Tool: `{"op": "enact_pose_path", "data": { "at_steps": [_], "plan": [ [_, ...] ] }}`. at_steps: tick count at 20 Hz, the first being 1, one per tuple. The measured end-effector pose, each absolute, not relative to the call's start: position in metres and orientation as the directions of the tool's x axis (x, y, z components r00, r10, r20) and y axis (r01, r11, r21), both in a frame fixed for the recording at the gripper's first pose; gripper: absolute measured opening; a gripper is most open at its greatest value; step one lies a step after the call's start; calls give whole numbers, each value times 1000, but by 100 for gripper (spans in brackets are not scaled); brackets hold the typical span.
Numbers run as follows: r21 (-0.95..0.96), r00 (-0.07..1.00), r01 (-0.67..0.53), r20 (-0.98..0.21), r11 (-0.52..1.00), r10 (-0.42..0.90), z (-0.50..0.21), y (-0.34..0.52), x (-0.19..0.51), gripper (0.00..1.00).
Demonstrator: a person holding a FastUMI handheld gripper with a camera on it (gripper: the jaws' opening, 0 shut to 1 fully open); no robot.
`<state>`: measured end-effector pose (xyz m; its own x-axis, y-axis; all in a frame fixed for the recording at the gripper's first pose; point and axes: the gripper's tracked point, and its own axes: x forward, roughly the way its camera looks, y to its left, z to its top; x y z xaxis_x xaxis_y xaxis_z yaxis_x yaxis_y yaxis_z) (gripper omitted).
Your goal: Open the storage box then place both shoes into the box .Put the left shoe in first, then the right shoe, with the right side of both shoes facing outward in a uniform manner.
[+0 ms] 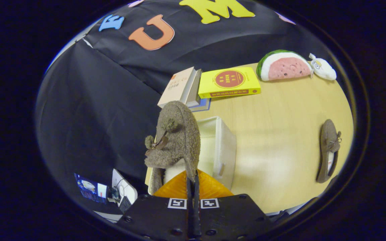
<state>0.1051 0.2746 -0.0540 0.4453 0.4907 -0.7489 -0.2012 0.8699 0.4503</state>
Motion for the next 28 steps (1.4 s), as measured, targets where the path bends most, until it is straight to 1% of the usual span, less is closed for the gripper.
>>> {"op": "enact_pose_path", "data": {
  "at_steps": [2,5,8,11,13,16,20,24,25,27,28],
  "plan": [
    [415,447,-190,-770,890,455,-77,293,105,1],
    [396,411,-174,-803,902,432,-111,321,95,0],
    [369,389,-116,-838,922,384,-140,341,94,1],
    [304,405,-53,-864,951,299,-164,348,106,1],
    [273,398,-16,-881,962,256,-179,354,108,1],
    [262,371,-2,-896,965,244,-195,370,110,1],
    [189,338,-20,-923,982,184,-212,372,110,1],
    [182,332,-31,-926,983,182,-211,370,111,1],
    [196,323,-21,-926,980,193,-210,369,110,5],
    [236,316,-20,-920,971,231,-202,370,109,5],
    [253,326,-24,-913,967,246,-198,369,109,11]
  ]
}}
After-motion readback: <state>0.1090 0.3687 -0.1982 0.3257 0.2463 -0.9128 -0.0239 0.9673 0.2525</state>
